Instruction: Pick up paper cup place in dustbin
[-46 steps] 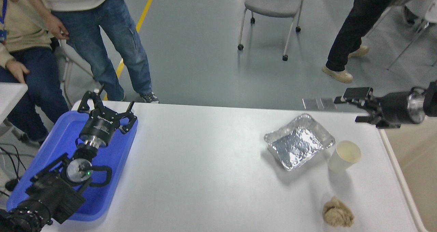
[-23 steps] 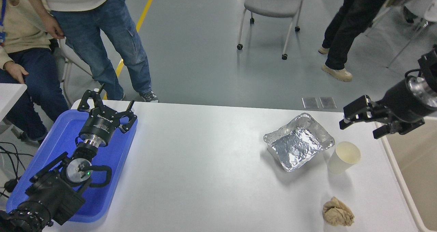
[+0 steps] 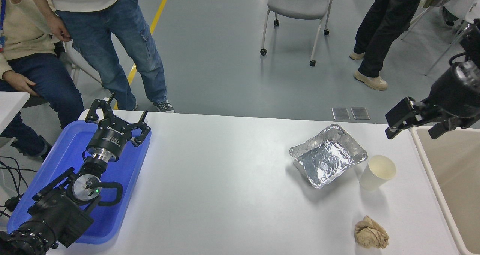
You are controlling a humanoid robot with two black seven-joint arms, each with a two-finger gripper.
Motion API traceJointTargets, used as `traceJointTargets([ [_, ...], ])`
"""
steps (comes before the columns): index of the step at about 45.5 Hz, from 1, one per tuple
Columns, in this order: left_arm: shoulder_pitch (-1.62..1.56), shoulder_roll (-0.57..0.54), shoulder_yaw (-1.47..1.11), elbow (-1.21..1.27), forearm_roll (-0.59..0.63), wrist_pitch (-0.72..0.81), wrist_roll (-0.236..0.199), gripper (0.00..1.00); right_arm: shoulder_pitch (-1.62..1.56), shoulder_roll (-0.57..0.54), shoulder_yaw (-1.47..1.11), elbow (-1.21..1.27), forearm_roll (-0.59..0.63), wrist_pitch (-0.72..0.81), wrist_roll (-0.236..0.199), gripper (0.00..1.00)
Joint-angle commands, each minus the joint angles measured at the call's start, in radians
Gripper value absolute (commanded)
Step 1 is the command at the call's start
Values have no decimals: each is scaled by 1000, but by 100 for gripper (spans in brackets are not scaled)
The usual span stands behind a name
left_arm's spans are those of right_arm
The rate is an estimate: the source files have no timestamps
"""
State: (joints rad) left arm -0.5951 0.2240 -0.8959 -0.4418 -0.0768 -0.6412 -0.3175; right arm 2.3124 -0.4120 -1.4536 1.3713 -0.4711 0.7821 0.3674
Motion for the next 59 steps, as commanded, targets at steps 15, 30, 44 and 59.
traceJointTargets([
  [15,0,0,-2,0,0,0,0,100,-51,-51,7,-11,75,-4,-8,99],
  [30,1,0,-2,0,0,0,0,100,-292,-47,78,-43,115,-369,-8,99],
  [44,0,0,-2,0,-1,0,0,100,-577,21,114,-256,117,-469,-11,99],
  [59,1,0,-2,0,0,0,0,100,-786,21,116,-448,115,-478,-10,99],
])
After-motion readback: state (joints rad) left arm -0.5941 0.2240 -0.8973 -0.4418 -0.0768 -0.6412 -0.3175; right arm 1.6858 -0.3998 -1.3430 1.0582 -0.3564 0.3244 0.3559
